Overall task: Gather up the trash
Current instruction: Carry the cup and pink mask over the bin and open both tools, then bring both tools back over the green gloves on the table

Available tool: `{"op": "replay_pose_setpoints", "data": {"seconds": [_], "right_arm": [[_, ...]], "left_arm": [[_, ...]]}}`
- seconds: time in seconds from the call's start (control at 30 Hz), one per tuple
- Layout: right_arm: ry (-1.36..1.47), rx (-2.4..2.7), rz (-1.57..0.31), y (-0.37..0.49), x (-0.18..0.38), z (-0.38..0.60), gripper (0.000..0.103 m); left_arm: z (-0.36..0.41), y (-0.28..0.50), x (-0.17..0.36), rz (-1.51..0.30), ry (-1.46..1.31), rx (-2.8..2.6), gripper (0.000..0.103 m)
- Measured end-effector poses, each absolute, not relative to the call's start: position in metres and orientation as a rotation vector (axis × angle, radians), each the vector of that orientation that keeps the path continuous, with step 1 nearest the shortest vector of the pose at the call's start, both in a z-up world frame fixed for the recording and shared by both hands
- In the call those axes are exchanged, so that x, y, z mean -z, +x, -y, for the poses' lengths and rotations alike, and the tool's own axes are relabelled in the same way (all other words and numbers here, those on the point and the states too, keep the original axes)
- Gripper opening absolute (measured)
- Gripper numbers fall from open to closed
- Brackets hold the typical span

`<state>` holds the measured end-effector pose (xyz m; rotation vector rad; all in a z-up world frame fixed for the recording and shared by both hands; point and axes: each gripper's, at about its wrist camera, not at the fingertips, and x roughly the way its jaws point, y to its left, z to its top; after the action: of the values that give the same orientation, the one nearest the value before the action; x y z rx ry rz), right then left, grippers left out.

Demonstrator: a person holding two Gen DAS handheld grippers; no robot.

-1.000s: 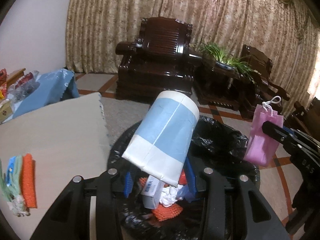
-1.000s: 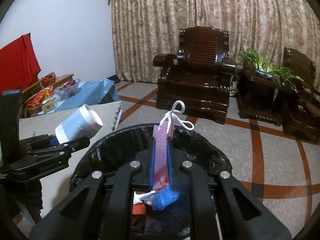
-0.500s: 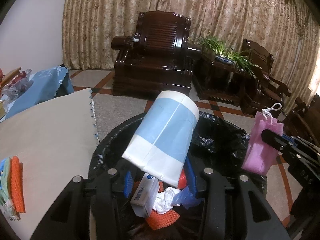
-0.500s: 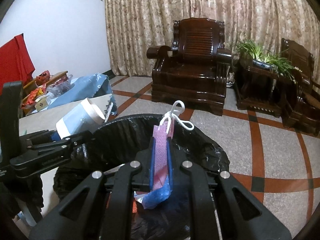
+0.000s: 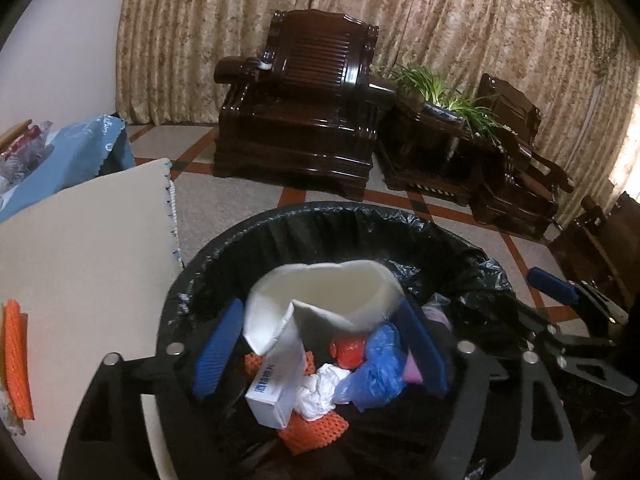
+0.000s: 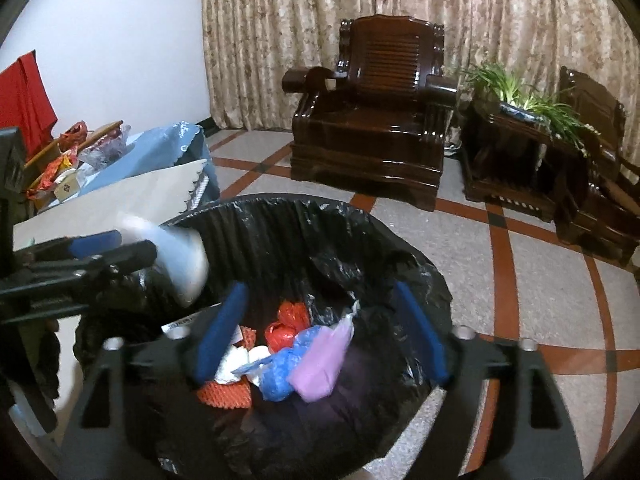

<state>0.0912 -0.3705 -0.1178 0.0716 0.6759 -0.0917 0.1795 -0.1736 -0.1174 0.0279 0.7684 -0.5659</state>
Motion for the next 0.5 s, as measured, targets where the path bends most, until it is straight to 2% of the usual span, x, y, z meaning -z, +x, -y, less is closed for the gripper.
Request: {"op": "replay_pose_setpoints", "data": {"seconds": [0.07, 0.2, 0.5], "right_arm": [[0.068, 0.098, -0.674, 0.089, 0.118, 0.369, 0.089], [0.073, 0.107, -0.659, 0.082, 0.114, 0.368, 0.094], [0.102, 0.082, -0.606, 0.07, 0.091, 0.346, 0.097]], "left_arm": [[0.169, 0.177, 0.116, -0.759, 0.032, 0.557, 0.086], [0.155, 0.171, 0.107, -0.737, 0.029, 0.541, 0.089], [0.108, 0.15, 0.083, -0.685, 0.015, 0.459, 0.096]]}}
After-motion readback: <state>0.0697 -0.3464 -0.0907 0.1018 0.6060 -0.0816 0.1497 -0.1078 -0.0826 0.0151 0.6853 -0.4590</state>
